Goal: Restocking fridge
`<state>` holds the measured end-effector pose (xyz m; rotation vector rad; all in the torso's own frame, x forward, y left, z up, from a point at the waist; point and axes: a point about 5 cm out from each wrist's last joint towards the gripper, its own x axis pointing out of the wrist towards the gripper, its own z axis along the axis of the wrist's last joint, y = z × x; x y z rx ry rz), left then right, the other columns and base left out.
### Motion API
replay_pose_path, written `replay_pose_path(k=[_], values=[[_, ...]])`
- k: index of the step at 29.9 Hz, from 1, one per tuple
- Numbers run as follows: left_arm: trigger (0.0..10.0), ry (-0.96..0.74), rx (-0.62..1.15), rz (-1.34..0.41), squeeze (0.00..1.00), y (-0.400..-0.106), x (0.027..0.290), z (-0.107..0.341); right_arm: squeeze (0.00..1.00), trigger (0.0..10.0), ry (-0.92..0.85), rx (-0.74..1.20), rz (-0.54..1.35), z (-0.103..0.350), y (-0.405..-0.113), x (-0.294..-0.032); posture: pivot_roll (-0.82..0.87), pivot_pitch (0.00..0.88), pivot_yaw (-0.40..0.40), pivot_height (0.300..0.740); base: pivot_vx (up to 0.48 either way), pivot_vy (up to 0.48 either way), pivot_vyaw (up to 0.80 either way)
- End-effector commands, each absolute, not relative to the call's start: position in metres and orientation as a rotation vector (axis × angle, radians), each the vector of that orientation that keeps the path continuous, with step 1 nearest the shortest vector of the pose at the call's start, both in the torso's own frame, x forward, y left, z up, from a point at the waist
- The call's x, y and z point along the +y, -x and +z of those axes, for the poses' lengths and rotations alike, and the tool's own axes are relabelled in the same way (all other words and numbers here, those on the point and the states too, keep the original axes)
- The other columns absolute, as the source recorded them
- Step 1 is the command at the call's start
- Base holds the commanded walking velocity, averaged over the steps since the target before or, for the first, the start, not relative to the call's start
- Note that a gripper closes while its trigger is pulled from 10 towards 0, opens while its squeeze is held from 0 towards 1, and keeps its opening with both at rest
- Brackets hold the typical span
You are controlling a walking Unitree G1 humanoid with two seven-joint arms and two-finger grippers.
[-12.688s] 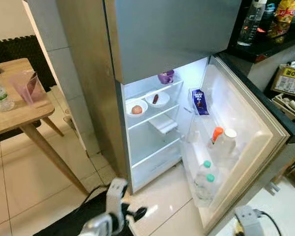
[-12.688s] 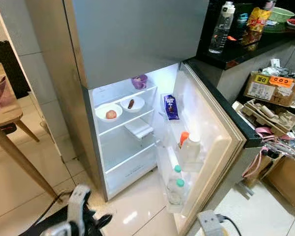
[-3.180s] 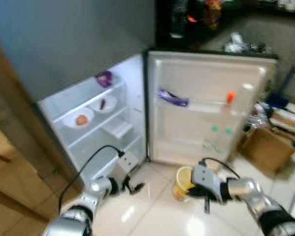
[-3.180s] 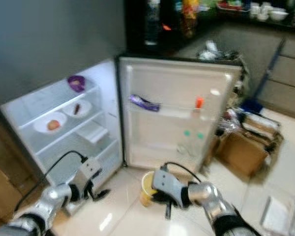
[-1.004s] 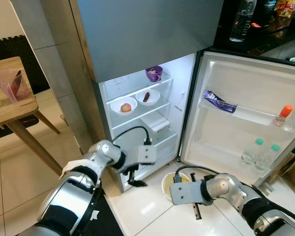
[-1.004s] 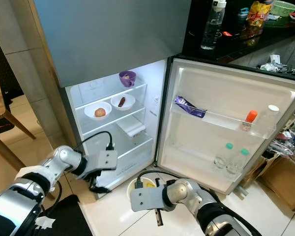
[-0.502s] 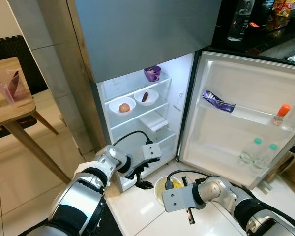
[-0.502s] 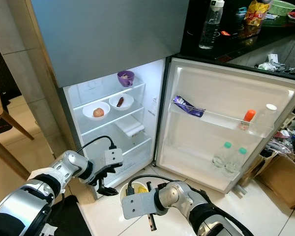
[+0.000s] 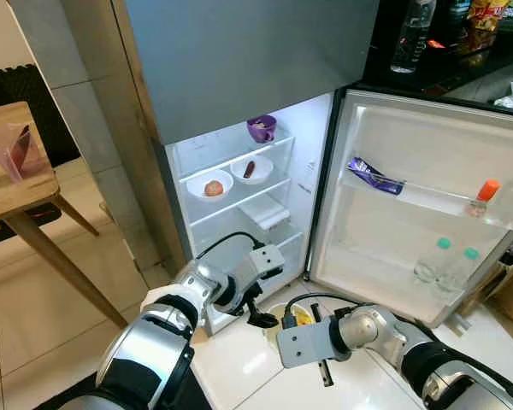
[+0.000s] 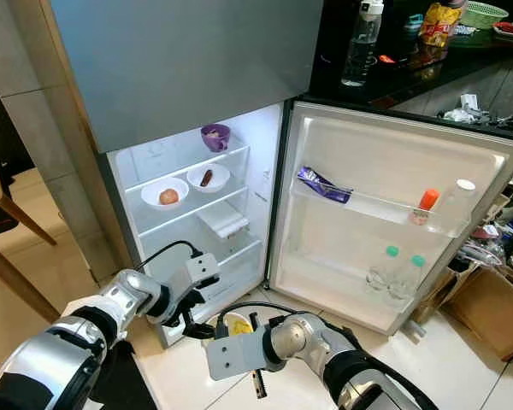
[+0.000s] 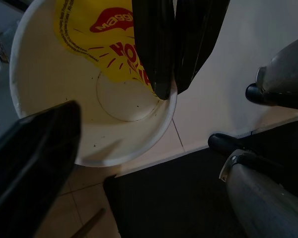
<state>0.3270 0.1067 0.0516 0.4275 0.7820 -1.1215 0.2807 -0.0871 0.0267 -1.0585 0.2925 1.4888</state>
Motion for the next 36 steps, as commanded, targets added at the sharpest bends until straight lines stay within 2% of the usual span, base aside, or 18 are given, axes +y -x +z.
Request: replay_pose_path(k=[1, 22, 36], values=[[10.0, -0.432, 0.811, -1.101, 0.0, -0.323, 0.106, 0.045, 0.0, 10.0, 1.064, 0.277, 1.499, 0.028, -0.281, -0.084, -0.08, 0.0, -0.013, 0.74, 0.0, 0.0, 0.0], [10.0, -0.323, 0.782, -0.998, 0.0, -0.316, 0.079, 0.033, 0.0, 10.0, 1.064, 0.257, 1.509, 0.035, -0.285, -0.083, -0.09, 0.0, -0.01, 0.74, 0.0, 0.0, 0.0], [10.0, -0.354, 0.763, -0.93, 0.0, -0.316, 0.079, 0.029, 0.0, 10.0, 1.072, 0.257, 1.509, 0.037, -0.287, -0.084, -0.09, 0.0, -0.011, 0.74, 0.0, 0.0, 0.0]])
